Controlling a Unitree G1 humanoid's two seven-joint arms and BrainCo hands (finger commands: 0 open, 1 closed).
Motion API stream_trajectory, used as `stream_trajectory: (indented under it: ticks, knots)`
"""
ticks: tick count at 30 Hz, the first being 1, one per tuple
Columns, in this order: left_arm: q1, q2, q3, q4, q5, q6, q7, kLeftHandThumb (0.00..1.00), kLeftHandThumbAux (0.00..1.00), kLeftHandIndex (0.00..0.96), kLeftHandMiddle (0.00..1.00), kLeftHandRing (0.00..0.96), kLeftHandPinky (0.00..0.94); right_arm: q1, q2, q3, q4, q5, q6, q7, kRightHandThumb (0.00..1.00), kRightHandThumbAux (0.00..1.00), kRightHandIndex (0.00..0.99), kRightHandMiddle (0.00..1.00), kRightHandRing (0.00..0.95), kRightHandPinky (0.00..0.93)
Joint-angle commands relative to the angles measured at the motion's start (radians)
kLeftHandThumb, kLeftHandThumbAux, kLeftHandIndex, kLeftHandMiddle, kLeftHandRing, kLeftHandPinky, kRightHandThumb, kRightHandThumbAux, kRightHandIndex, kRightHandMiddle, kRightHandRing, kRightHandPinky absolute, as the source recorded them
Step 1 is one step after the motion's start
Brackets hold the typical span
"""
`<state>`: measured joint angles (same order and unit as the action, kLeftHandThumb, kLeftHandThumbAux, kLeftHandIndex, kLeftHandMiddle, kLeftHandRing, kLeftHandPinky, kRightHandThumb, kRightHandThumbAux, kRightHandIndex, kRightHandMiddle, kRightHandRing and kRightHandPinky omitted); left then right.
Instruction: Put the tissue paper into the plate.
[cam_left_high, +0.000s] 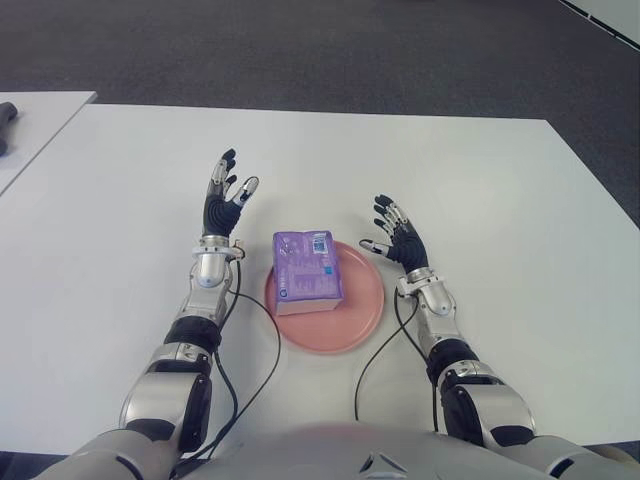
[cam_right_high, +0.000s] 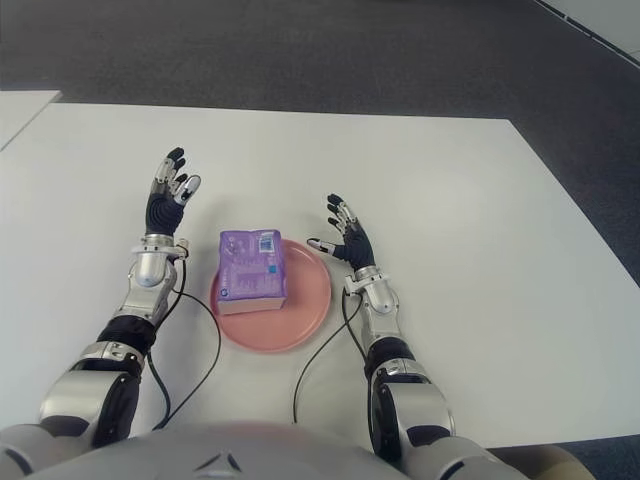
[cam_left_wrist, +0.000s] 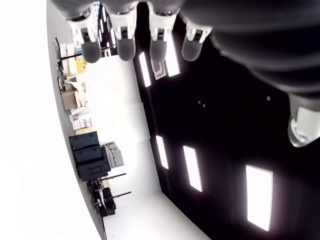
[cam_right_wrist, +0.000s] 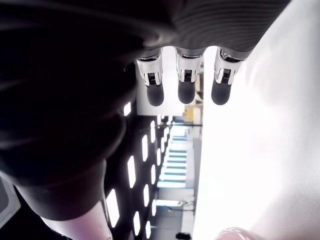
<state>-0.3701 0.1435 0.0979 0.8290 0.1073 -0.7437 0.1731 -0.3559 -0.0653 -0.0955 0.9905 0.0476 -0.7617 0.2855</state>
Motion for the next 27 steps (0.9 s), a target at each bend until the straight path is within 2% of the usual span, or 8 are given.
stream_trajectory:
  ticks: [1,12,16,20,27]
  knots:
    - [0.005,0.005,-0.007,0.047,0.024,-0.023,0.024,0.0,0.355,0.0,0.0,0.0,0.0,0.08,0.003,-0.009,0.05,0.012,0.003,0.006,0.0,0.876,0.038,0.005,0.0,0.048]
    - [0.015,-0.007,-0.01,0.102,0.039,-0.07,0.055,0.0,0.353,0.0,0.0,0.0,0.0,0.081,0.005,-0.024,0.036,0.036,0.035,0.02,0.0,0.885,0.034,0.0,0.0,0.043]
    - [0.042,-0.028,-0.02,0.093,0.041,-0.075,0.059,0.0,0.355,0.0,0.0,0.0,0.0,0.087,0.005,-0.032,0.024,0.047,0.04,0.031,0.0,0.887,0.033,0.0,0.0,0.041]
    - [0.099,-0.061,-0.037,0.033,0.043,-0.06,0.056,0.0,0.365,0.0,0.0,0.0,0.0,0.089,0.004,-0.037,0.022,0.05,0.039,0.037,0.0,0.889,0.032,0.0,0.0,0.039]
    - [0.131,-0.077,-0.044,0.011,0.008,-0.03,0.016,0.0,0.382,0.0,0.0,0.0,0.0,0.087,0.004,-0.049,0.018,0.063,0.056,0.053,0.0,0.893,0.033,0.0,0.0,0.038]
